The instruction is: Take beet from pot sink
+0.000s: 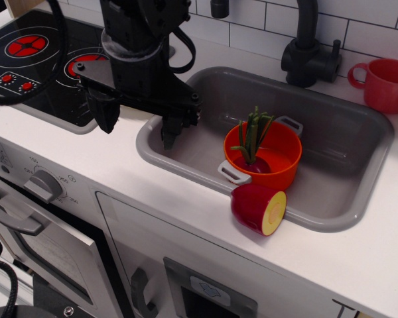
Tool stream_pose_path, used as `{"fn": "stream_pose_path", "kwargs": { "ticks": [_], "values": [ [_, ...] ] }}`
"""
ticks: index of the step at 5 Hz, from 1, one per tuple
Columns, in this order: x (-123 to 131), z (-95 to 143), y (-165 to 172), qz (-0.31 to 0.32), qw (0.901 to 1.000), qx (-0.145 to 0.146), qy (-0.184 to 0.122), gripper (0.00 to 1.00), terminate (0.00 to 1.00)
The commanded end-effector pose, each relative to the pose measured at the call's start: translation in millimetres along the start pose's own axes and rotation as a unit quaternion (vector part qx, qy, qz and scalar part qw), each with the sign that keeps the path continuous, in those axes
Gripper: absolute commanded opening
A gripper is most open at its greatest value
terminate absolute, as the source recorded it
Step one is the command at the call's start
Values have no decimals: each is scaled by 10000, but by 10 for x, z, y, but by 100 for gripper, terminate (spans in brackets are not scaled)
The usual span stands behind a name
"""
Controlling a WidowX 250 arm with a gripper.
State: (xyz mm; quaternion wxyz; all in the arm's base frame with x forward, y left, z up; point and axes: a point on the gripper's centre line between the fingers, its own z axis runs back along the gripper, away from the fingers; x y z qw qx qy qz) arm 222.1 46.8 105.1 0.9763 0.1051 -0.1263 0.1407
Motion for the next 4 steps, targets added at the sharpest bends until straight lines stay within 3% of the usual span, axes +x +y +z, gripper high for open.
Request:
{"fn": "stream_pose_path", "kwargs": {
  "ticks": [1,4],
  "values": [
    [0,0,0,0,10000,0,0,100,0],
    [539,-44,-691,666,9958,-615,116,100,0]
  ]
}}
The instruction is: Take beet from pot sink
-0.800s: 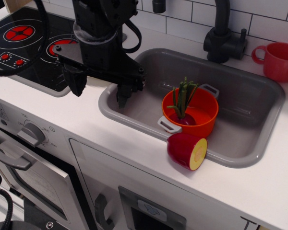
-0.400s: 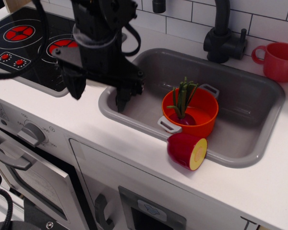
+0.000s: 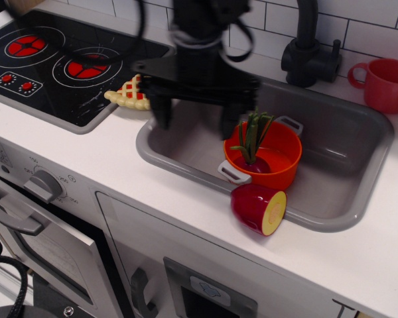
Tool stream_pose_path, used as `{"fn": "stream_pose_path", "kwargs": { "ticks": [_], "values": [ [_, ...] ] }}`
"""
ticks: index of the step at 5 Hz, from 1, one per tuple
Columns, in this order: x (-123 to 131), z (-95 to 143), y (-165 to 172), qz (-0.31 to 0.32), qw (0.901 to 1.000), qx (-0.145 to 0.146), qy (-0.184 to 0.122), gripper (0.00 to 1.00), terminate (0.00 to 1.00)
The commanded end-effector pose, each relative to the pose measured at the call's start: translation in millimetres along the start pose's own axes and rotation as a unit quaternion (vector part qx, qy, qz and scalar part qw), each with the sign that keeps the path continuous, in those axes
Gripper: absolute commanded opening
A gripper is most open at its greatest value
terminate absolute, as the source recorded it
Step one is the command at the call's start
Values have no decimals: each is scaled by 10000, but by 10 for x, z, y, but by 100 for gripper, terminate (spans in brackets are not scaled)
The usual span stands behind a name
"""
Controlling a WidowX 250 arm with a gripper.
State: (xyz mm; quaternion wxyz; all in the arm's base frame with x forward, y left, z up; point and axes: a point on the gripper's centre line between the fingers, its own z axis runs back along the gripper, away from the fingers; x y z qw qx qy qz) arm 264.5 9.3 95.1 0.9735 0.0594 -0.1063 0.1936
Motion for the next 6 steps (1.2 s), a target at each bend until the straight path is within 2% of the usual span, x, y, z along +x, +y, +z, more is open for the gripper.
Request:
{"fn": "stream_pose_path", "kwargs": {
  "ticks": [1,2,3,4,5,6],
  "values": [
    [408,-118,-423,137,9995,-250,-168,100,0],
    [539,-318,-491,341,9991,-42,-245,100,0],
    [546,-477,-529,361,9992,83,-157,100,0],
    [540,-512,-552,453,9990,-27,-57,0,0],
    [533,-510,-552,531,9985,-95,32,0,0],
    [530,-482,-547,567,9983,-103,-62,0,0]
  ]
}}
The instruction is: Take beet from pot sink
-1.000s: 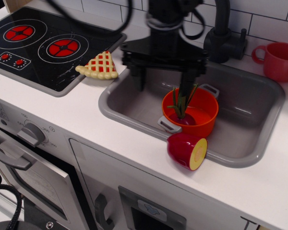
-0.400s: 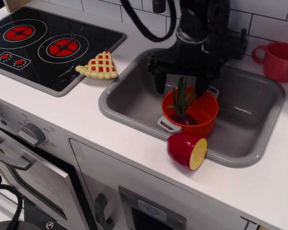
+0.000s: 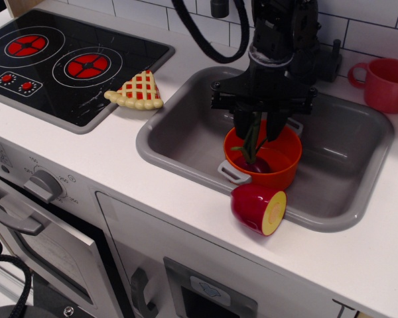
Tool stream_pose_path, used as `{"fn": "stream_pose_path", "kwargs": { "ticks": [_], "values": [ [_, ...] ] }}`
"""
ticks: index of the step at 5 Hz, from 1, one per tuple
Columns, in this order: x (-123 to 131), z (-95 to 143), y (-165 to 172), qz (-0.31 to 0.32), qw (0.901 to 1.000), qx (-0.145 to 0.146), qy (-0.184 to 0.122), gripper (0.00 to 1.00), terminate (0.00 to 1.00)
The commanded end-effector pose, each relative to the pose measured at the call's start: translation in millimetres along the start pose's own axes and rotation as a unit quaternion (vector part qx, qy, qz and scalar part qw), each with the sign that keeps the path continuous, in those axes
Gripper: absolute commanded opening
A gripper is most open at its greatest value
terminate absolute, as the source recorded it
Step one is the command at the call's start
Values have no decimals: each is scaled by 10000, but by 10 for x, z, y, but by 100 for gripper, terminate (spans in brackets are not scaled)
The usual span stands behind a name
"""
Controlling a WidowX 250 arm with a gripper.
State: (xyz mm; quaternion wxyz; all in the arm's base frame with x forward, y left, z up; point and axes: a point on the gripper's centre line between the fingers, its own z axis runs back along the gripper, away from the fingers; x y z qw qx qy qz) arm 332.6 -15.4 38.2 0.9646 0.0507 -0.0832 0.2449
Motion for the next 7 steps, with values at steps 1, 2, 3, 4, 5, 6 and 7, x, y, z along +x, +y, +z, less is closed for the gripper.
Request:
{"fn": "stream_pose_path", "kwargs": {
  "ticks": [1,2,3,4,5,6,7],
  "values": [
    [125,254,1,144,9984,-190,-522,0,0],
    [140,391,28,314,9977,-283,-531,0,0],
    [192,632,69,563,9962,-418,-511,0,0],
    [232,813,160,736,9941,-486,-628,0,0],
    [300,957,295,891,9924,-640,-556,0,0],
    [376,986,345,1043,9910,-620,-569,0,0],
    [518,927,344,1210,9876,-602,-796,0,0]
  ]
}}
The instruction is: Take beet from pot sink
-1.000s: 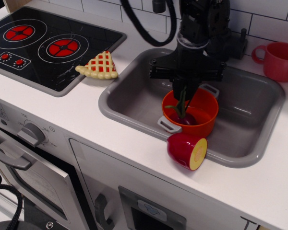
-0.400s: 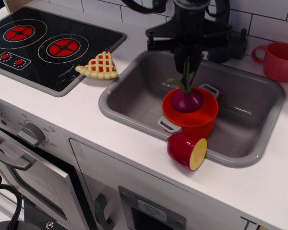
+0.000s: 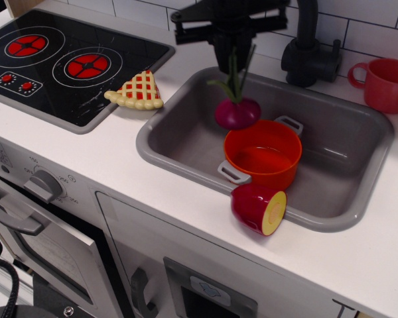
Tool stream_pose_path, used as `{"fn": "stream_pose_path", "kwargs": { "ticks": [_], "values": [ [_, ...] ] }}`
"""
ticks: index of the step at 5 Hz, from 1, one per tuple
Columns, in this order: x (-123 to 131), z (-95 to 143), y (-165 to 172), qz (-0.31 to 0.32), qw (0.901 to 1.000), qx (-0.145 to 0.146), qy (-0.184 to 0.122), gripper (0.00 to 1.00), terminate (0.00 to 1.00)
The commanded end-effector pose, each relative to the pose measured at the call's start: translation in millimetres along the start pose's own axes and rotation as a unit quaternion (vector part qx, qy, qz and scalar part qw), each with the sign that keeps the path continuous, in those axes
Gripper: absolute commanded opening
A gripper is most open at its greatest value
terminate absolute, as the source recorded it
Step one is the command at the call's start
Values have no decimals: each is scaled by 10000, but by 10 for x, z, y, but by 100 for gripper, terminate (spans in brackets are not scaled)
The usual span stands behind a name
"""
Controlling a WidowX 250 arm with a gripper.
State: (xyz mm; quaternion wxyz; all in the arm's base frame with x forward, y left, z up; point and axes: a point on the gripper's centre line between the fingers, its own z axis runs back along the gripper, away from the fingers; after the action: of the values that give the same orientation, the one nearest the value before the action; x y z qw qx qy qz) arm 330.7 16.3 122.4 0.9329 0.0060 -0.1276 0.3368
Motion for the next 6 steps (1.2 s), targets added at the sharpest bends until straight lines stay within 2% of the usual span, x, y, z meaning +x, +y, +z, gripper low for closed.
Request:
{"fn": "stream_pose_path", "kwargs": {
  "ticks": [1,2,3,4,5,6],
  "values": [
    [373,49,-54,264,9970,-311,-663,0,0],
    [478,-91,-54,235,9941,-271,-1022,0,0],
    [520,-257,-103,250,9927,-152,-1173,0,0],
    [540,-394,-166,354,9921,-35,-1204,0,0],
    [464,-561,-205,240,9936,149,-1097,0,0],
    [435,-663,-276,287,9935,216,-1083,0,0]
  ]
}}
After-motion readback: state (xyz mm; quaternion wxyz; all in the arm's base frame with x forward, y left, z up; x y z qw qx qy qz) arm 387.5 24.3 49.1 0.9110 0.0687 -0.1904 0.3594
